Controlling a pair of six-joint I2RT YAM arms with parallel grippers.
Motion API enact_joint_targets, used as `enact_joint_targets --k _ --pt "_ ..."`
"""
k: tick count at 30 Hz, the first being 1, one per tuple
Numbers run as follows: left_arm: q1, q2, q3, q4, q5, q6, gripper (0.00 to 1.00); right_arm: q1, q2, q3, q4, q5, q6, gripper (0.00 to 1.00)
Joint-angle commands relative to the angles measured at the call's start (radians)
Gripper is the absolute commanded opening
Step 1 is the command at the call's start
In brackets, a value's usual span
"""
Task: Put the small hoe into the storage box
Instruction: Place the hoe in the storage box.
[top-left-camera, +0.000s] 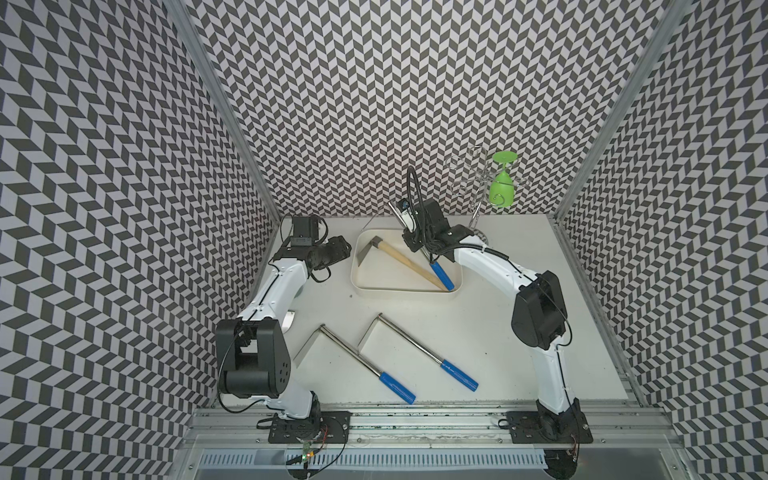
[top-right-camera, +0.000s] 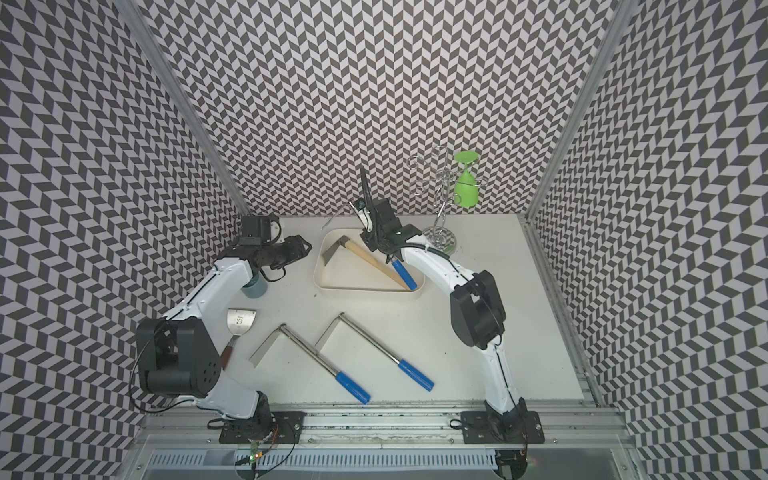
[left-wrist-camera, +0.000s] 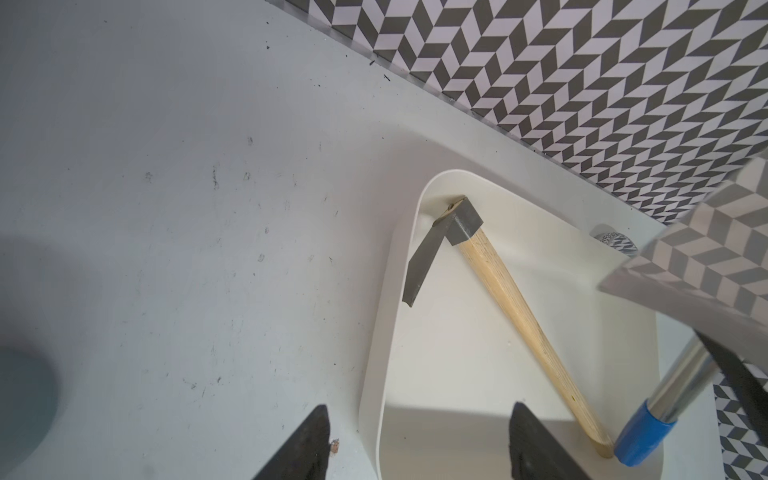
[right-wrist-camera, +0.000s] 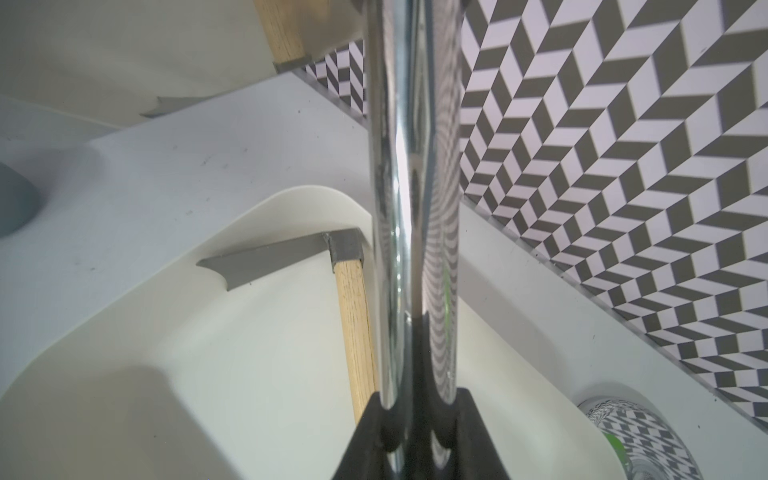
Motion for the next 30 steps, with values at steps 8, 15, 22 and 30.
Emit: enact_joint_targets --k 8,15,22,30 --pt "-0.007 -0.042 -0.038 -0.003 0.006 0.033 0.70 -0.004 0.033 -0.027 0.085 0.021 -0.038 0.00" --pt "-0.006 -0.031 -0.039 0.000 0.011 0.023 0.70 0.000 0.077 -0.002 0.100 0.020 -0.027 0.00" --pt "-0.005 -0.026 -0.039 0.008 0.024 0.017 0.71 0.001 0.131 0.039 0.124 0.014 0.034 0.00" --pt "-0.005 -0.034 -0.045 0.012 0.028 0.020 0.71 0.007 0.221 0.164 0.153 0.015 0.086 0.00"
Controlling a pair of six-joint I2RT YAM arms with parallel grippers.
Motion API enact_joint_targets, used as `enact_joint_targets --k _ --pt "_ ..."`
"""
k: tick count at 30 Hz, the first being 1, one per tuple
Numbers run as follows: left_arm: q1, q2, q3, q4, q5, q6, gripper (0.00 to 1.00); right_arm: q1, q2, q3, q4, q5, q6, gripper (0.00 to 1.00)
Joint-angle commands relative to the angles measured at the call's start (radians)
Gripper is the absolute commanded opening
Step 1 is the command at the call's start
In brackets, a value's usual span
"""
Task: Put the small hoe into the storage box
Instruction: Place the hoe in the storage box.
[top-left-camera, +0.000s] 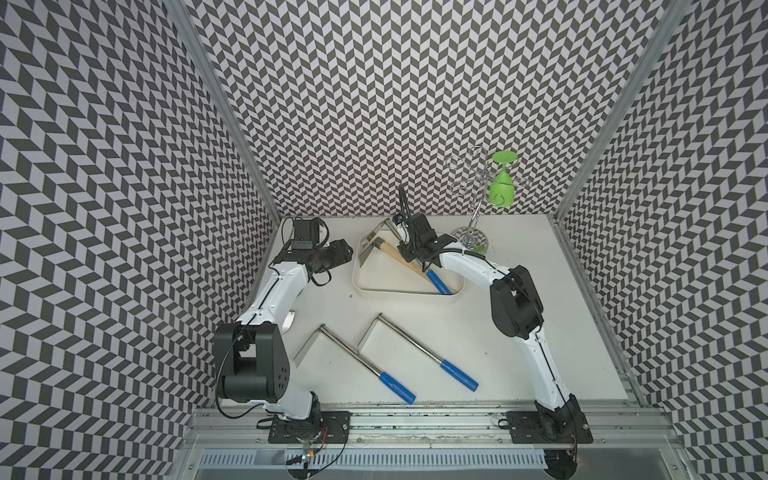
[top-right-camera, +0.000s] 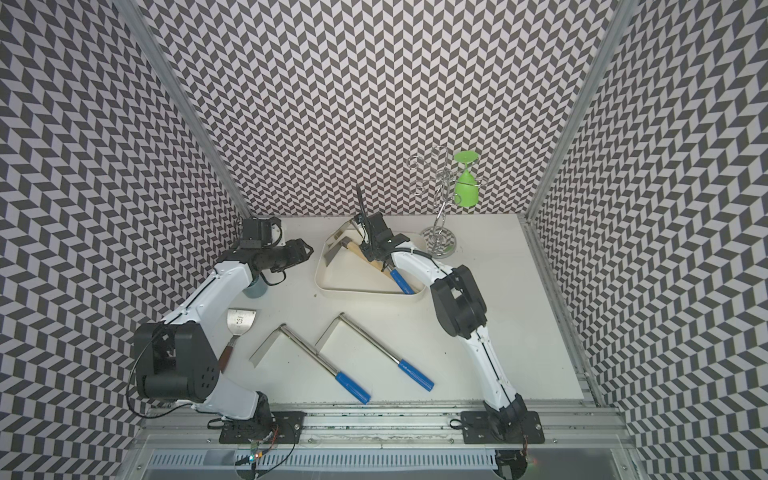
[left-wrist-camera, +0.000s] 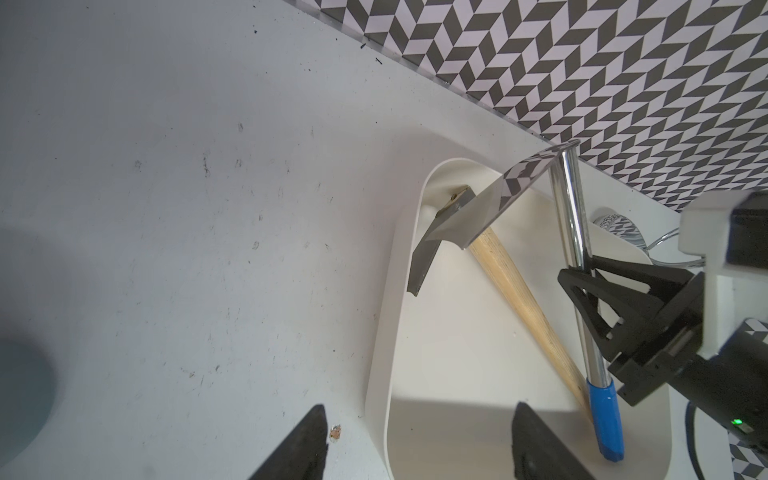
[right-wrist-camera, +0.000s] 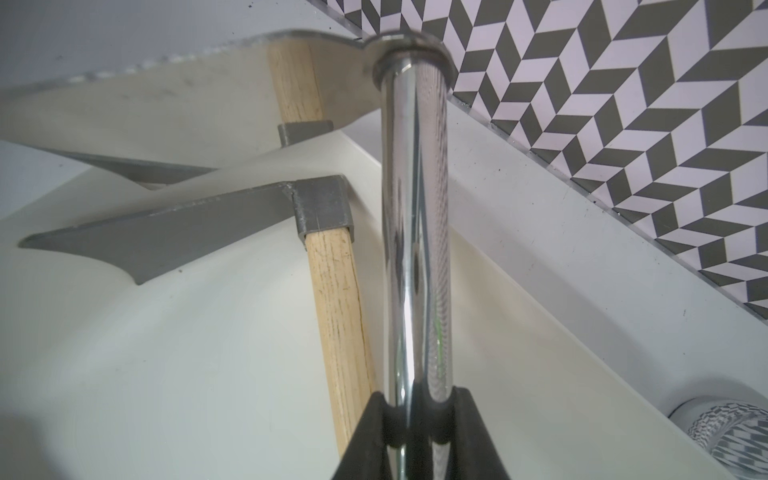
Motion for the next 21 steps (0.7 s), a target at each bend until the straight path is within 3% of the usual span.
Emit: enact_joint_targets --k 1,21 --pt "0.000 -0.013 -0.010 0.011 0.014 0.006 0.71 0.008 0.014 0.077 0.118 0.002 0.036 0.00" --pt "0.013 -0.002 -0.017 0.021 0.028 0.003 0.71 0.008 0.003 0.008 0.027 0.078 -0.006 0.00"
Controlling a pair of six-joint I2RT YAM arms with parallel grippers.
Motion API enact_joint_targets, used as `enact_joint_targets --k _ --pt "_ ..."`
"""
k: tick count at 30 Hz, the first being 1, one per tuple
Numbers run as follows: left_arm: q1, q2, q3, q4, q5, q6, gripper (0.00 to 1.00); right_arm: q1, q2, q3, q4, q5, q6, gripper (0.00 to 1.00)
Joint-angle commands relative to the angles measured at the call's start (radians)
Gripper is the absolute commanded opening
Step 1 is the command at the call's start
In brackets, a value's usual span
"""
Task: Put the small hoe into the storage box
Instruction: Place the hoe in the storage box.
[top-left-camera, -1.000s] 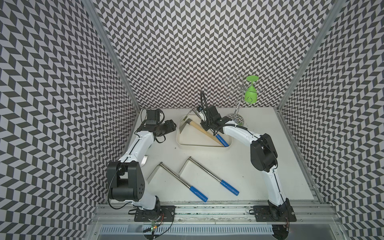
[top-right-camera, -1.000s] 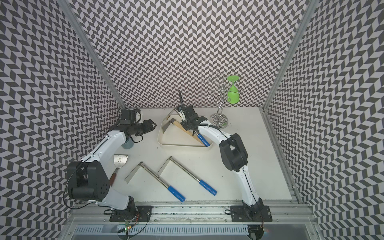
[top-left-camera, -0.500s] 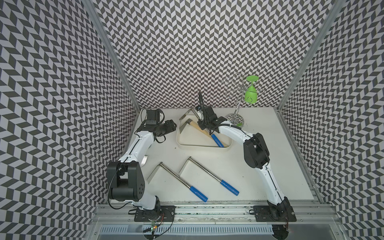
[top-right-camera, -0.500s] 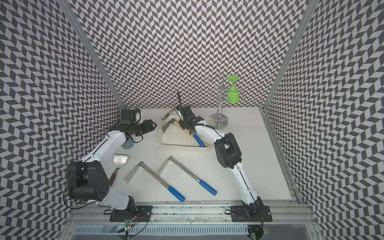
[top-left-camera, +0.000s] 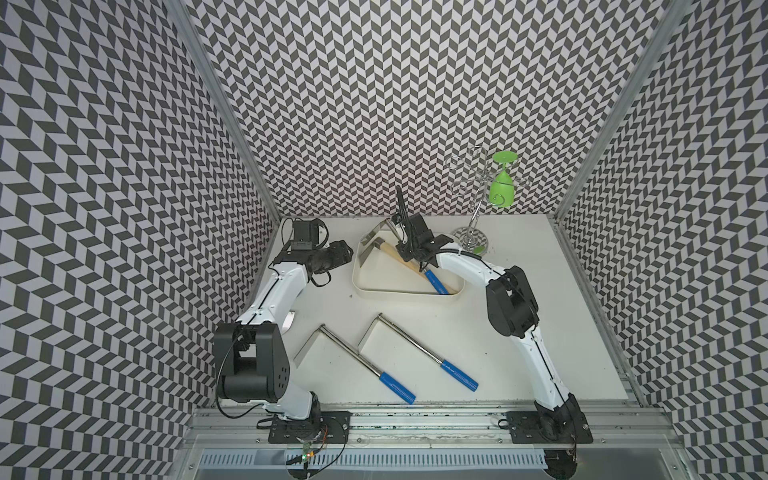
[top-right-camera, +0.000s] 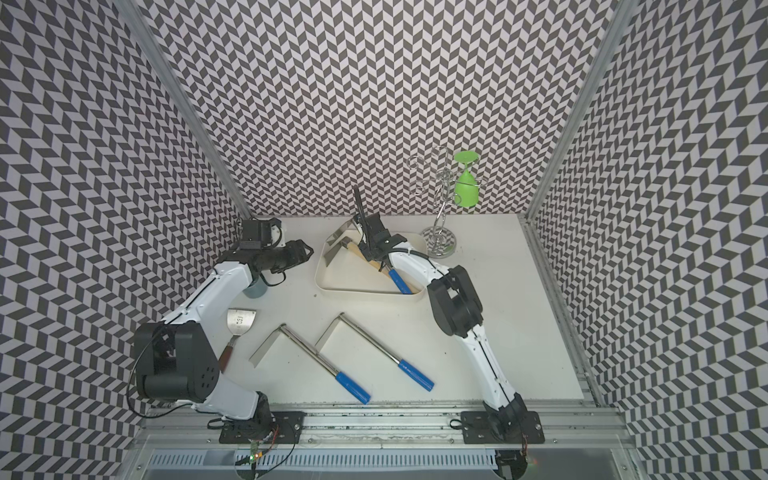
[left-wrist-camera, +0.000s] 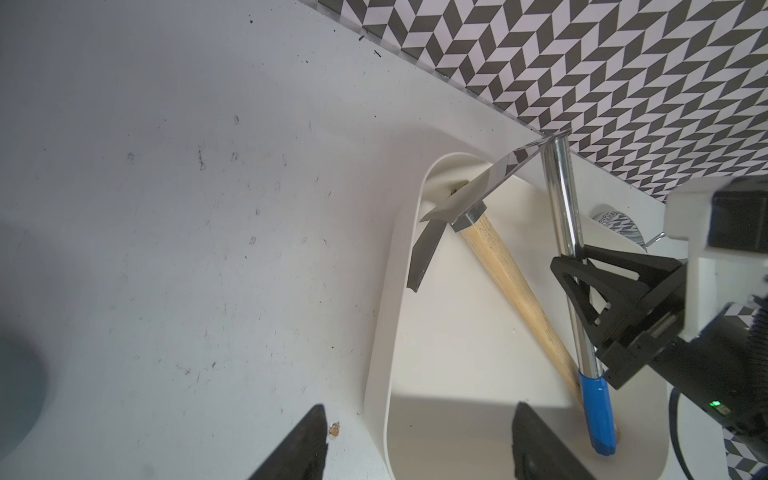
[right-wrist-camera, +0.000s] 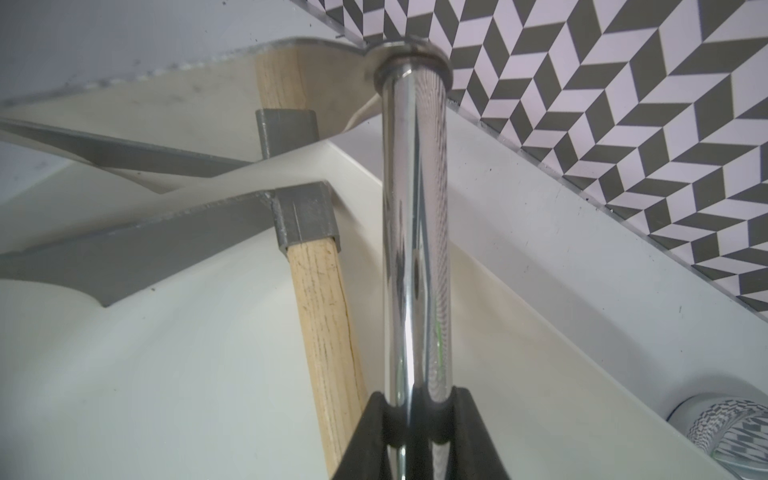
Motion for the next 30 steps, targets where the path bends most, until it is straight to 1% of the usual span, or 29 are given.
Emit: enact_joint_targets --k 1,16,23,24,26,27,28,30 --pt "0.006 -0.001 -0.008 0.020 0.015 0.003 0.71 0.003 -0.024 -0.015 0.042 0.019 -0.016 0.00" --pt "0.007 -0.004 -0.018 0.027 0.018 0.003 0.71 0.044 -0.021 -0.068 0.041 -0.030 -0.028 0.00" --pt "0.007 -0.005 -0.022 0.029 0.016 0.003 0.72 0.046 -0.009 -0.092 0.045 -0.041 -0.021 0.00" --pt "0.007 -0.004 -0.021 0.029 0.016 0.005 0.72 0.045 -0.009 -0.096 0.045 -0.044 -0.017 0.04" --pt "0.008 0.000 -0.018 0.029 0.018 0.003 0.72 0.045 -0.006 -0.103 0.045 -0.045 -0.007 0.20" --pt "0.009 0.003 -0.018 0.029 0.018 0.003 0.72 0.043 -0.006 -0.105 0.045 -0.046 -0.003 0.26" --pt "0.009 0.004 -0.017 0.029 0.019 0.003 0.72 0.043 -0.006 -0.103 0.045 -0.046 0.002 0.30" --pt "0.009 0.005 -0.018 0.029 0.019 0.002 0.72 0.043 -0.009 -0.093 0.044 -0.053 0.013 0.34"
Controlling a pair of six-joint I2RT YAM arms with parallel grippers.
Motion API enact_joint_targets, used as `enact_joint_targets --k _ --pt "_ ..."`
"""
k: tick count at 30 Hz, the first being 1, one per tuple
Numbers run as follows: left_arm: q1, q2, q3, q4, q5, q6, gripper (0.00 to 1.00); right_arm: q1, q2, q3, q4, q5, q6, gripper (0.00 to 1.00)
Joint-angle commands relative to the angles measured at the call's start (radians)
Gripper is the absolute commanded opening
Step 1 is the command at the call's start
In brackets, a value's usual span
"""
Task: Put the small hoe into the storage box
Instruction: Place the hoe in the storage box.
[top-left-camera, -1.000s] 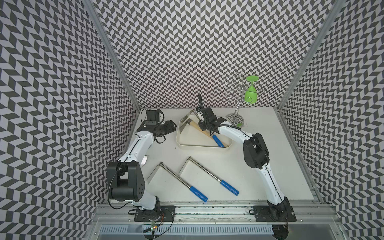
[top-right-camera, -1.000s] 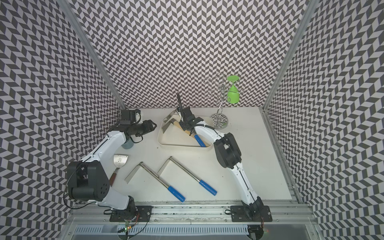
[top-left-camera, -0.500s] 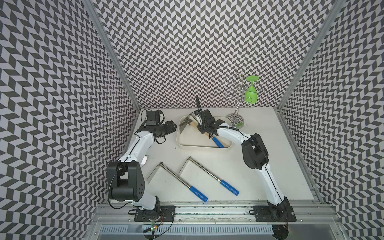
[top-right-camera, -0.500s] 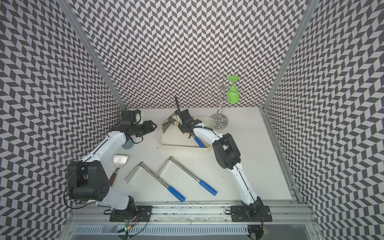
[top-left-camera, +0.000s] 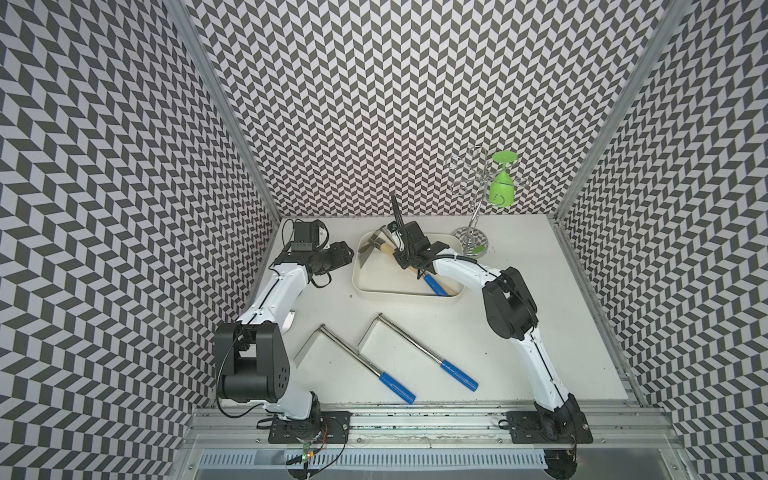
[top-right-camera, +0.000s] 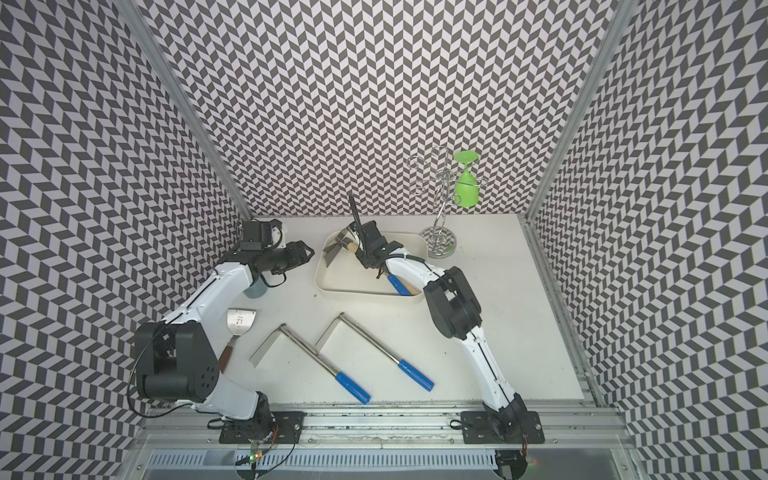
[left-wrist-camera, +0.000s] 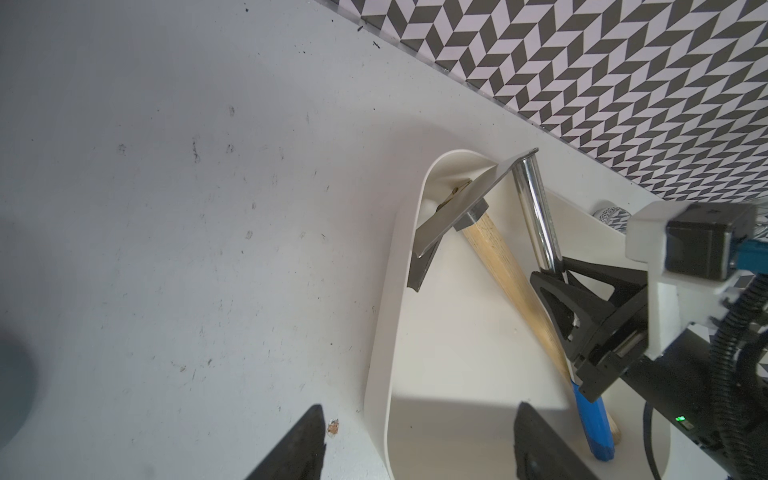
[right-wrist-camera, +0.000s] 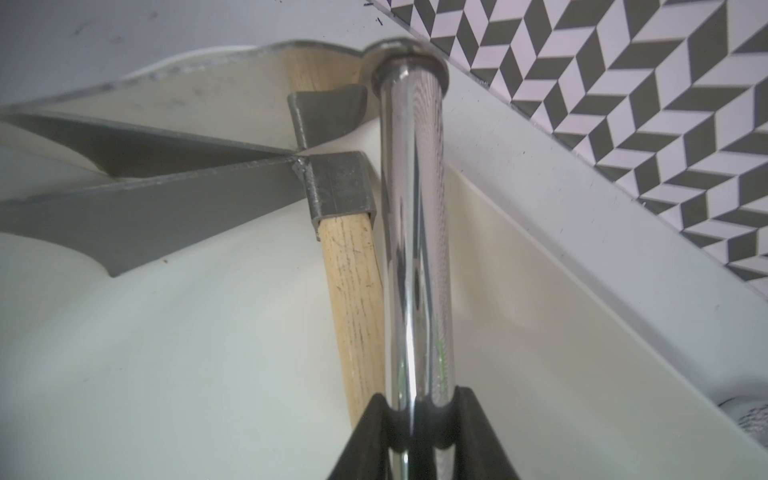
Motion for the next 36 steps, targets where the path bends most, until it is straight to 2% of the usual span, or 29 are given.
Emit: enact_joint_targets --k 1,2,4,5,20,30,36 --pt "0.007 0.004 -0.006 0.020 0.013 0.004 0.72 0.010 -0.004 -0.005 -0.014 -0.039 0.027 0.33" --pt "0.007 0.005 -0.005 0.021 0.014 0.003 0.72 0.010 -0.007 0.002 -0.017 -0.039 0.027 0.29" --pt "0.007 0.008 -0.005 0.023 0.017 0.003 0.72 0.012 -0.019 0.015 -0.024 -0.035 0.027 0.05" --pt "0.008 0.009 -0.004 0.023 0.017 0.002 0.72 0.012 -0.025 0.018 -0.025 -0.030 0.026 0.00" --pt "0.014 0.018 -0.002 0.025 0.022 -0.003 0.72 -0.002 -0.178 0.055 -0.027 0.044 -0.005 0.00" --pt "0.022 0.022 -0.001 0.025 0.024 -0.003 0.72 0.001 -0.270 -0.155 -0.031 0.018 -0.074 0.00" --pt "0.022 0.029 -0.001 0.028 0.034 -0.008 0.72 -0.001 -0.258 -0.218 -0.003 -0.006 -0.102 0.00"
